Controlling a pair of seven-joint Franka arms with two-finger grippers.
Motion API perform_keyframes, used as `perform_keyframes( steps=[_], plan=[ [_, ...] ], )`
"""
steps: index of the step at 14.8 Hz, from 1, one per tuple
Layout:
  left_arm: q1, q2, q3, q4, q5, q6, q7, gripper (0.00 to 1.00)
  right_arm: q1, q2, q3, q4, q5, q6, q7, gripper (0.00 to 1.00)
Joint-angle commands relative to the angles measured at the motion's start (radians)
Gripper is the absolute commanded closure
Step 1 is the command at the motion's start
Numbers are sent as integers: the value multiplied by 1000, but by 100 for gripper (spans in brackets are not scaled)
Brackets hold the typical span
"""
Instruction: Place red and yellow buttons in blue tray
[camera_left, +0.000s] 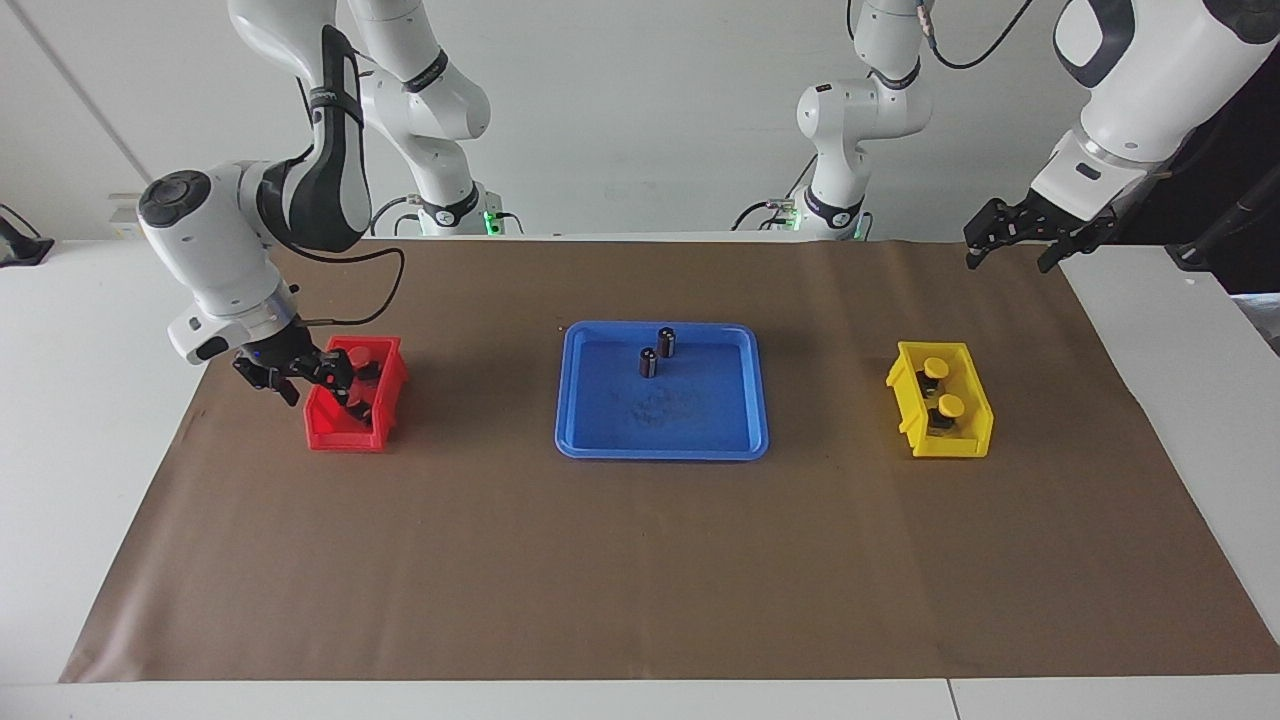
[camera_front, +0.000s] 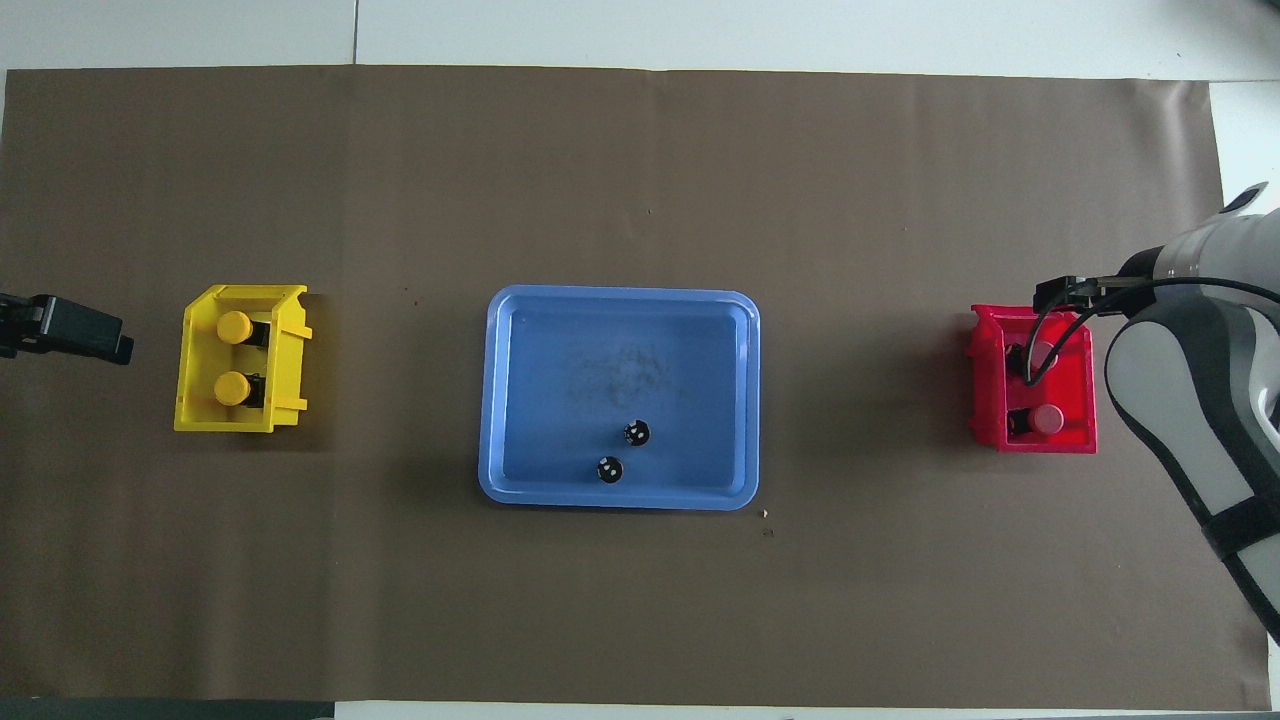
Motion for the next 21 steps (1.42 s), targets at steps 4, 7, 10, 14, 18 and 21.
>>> perform_keyframes(
  steps=[4, 7, 10, 14, 18, 21],
  plan=[
    [3, -70, 4, -112, -12, 59, 18, 0, 0, -50, 2, -131, 22, 86, -24, 29],
    [3, -70, 4, -113, -12, 67, 17, 0, -9, -55, 2, -139, 22, 81, -65, 30],
    [5, -70, 4, -118, -12, 76, 17, 0, -13, -61, 2, -152, 22, 81, -68, 33],
    [3, -73, 4, -122, -12, 76, 15, 0, -23, -67, 2, -168, 22, 79, -107, 42],
    [5, -78, 4, -129, -12, 79, 15, 0, -24, -73, 0, -185, 22, 92, -111, 43],
    [5, -78, 4, -129, -12, 81, 15, 0, -24, -75, 0, -192, 22, 95, -111, 44]
  ],
)
